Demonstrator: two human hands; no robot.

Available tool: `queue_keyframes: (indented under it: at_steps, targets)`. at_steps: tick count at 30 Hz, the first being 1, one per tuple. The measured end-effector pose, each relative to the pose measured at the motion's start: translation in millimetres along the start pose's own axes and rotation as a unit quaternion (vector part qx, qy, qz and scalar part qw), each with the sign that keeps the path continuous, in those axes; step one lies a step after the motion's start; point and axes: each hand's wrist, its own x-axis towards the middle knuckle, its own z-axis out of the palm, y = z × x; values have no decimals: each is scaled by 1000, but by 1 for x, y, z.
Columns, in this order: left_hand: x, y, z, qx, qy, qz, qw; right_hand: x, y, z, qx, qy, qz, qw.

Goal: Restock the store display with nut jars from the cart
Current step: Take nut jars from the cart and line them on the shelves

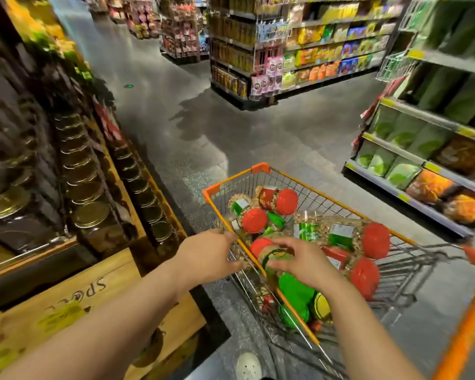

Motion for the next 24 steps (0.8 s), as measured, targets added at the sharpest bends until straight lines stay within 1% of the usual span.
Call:
queue_keyframes:
  at_steps: [2,6,9,12,15,19,24]
  targets:
    - [27,14,5,6,-31,18,999,6,27,-11,11,1,28,1000]
    - [76,39,27,-3,-91,32,995,18,84,-19,25,-23,96,995]
    - [109,62,49,-22,-139,39,989,27,126,-16,68,-40,145,986]
    - [130,75,70,-34,-178,29,983,34,152,-5,95,-55,170,979]
    - [152,81,92,-59,-195,19,979,44,176,7,116,-69,185,974]
    - [172,90,118,-92,-239,-4,967,57,198,16,100,-103,209,967]
    - [183,103,137,-108,-266,-12,958,69,212,21,105,-138,210,962]
